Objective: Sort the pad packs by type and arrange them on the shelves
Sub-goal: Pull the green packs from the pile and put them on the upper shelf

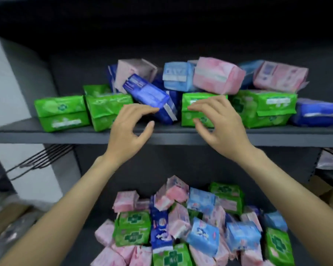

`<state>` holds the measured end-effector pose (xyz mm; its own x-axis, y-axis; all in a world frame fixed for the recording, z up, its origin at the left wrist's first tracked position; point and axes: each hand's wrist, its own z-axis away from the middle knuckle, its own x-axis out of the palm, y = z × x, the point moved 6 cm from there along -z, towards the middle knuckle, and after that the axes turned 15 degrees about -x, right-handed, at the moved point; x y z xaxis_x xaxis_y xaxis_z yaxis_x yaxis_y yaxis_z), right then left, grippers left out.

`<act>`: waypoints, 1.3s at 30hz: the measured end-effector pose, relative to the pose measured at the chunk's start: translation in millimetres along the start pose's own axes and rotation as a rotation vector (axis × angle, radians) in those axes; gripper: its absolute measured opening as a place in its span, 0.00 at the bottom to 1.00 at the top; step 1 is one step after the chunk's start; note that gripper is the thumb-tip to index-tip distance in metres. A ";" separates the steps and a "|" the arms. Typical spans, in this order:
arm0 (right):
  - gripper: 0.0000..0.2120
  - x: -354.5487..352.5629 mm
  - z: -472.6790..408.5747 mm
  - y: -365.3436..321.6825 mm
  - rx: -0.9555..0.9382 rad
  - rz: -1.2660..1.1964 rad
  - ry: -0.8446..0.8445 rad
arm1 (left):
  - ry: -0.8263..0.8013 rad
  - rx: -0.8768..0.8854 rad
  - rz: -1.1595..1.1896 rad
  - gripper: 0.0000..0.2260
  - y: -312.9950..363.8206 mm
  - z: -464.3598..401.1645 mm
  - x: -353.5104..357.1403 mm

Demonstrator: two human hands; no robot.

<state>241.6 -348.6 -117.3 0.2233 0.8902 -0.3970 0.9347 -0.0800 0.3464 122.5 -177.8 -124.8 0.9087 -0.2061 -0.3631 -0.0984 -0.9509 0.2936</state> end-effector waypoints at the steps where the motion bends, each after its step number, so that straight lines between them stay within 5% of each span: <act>1: 0.12 7.3 -13.4 2.0 -0.023 0.025 0.024 | 0.027 0.017 -0.047 0.12 -6.8 -12.2 -4.9; 9: 0.23 52.0 -94.8 21.2 -0.061 0.244 -0.122 | -0.254 0.152 -0.561 0.43 -37.9 -90.1 14.3; 12: 0.23 43.2 -103.7 46.5 -0.007 0.463 -0.255 | -0.332 0.223 -0.626 0.37 -40.8 -96.6 30.3; 17: 0.39 20.8 -74.1 86.4 0.332 0.560 -0.518 | -0.147 0.286 -0.545 0.27 -44.6 -91.7 28.8; 22: 0.35 3.9 -67.3 92.2 0.338 0.438 -0.370 | 0.131 0.282 -0.307 0.21 -25.3 -74.0 15.7; 29: 0.35 -59.7 -32.2 41.7 0.017 0.408 0.090 | 0.440 0.216 -0.113 0.23 27.5 -37.6 -14.3; 34: 0.31 -94.2 32.1 -12.6 -0.065 0.264 0.135 | 0.392 0.212 0.015 0.21 72.5 14.1 -9.8; 39: 0.30 -119.4 116.7 -54.0 0.153 0.167 0.162 | 0.182 0.033 0.143 0.25 93.1 77.6 27.4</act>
<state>196.7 -502.9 -187.7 0.3426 0.9180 -0.1997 0.9221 -0.2879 0.2587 106.7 -289.9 -176.1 0.9424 -0.2970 -0.1538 -0.2417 -0.9226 0.3007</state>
